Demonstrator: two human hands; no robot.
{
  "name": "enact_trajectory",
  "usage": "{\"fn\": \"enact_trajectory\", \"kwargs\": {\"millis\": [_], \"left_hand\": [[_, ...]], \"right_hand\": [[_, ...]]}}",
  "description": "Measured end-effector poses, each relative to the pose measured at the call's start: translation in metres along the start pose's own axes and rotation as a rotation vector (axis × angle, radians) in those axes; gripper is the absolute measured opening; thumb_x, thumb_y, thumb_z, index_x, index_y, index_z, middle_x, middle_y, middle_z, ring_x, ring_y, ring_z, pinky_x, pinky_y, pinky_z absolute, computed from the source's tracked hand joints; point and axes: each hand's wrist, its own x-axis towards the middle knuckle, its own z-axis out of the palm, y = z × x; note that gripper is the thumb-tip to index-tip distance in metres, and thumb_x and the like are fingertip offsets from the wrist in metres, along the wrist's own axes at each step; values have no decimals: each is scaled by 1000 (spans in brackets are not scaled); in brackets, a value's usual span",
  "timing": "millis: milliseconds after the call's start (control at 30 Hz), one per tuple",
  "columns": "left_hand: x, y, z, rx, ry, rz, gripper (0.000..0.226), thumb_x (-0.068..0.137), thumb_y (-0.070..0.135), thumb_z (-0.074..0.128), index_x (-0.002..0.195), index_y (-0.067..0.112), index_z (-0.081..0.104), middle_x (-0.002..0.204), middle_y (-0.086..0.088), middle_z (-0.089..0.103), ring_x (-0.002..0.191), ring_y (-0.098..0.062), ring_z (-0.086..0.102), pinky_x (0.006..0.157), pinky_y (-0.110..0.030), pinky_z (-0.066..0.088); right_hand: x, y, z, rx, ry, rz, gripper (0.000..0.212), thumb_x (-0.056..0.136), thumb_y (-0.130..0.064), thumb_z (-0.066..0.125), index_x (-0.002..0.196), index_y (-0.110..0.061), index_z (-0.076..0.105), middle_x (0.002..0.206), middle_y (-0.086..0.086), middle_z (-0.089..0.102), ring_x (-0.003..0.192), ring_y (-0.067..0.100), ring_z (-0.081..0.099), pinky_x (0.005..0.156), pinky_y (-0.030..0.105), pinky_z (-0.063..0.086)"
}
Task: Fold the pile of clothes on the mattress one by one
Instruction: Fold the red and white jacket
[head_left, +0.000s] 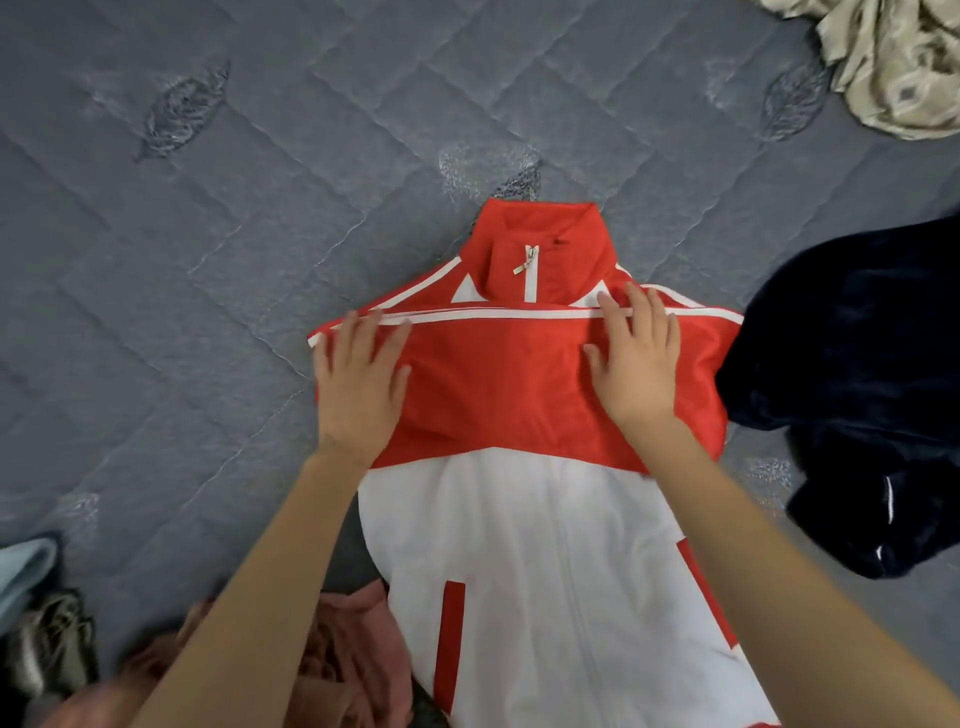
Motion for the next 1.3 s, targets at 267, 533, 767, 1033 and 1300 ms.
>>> {"fn": "enact_trajectory", "kwargs": {"millis": [267, 533, 767, 1033, 1300], "left_hand": [[-30, 31, 15, 171, -470, 54, 61, 101, 49, 27, 153, 34, 0, 162, -4, -7, 149, -26, -8, 116, -55, -4], [-122, 64, -12, -122, -214, 87, 57, 97, 48, 26, 149, 24, 33, 155, -8, 32, 144, -31, 25, 113, -54, 12], [-225, 106, -1, -231, -400, -179, 67, 98, 38, 48, 153, 28, 13, 162, -10, -1, 148, -31, 4, 118, -50, 13], [-331, 150, 42, -390, -303, -448, 52, 101, 39, 31, 151, 25, 28, 161, -9, 6, 149, -28, 3, 119, -50, 9], [-375, 181, 50, -896, 128, -843, 47, 101, 16, 41, 144, 0, 32, 148, -18, 36, 137, -25, 33, 115, -36, 27]], "right_hand": [[-87, -21, 13, 45, -188, -22, 60, 87, -38, 58, 143, -20, 45, 153, 12, 35, 143, 37, 27, 115, 55, 15], [-168, 3, -19, 46, -262, 0, 62, 92, -44, 46, 150, -25, 32, 157, 7, 27, 147, 33, 16, 117, 48, 6], [-222, 39, -31, -41, -387, 52, 72, 95, -48, 48, 154, -32, 10, 163, 1, 2, 149, 25, -4, 117, 45, -7], [-307, 96, -30, -84, -638, 6, 67, 99, -49, 39, 153, -37, 2, 162, -2, -10, 149, 24, -10, 118, 54, -5], [-355, 136, -32, 3, -470, 94, 69, 96, -59, 36, 154, -32, 10, 162, 6, 2, 149, 26, -2, 119, 50, -1]]}}
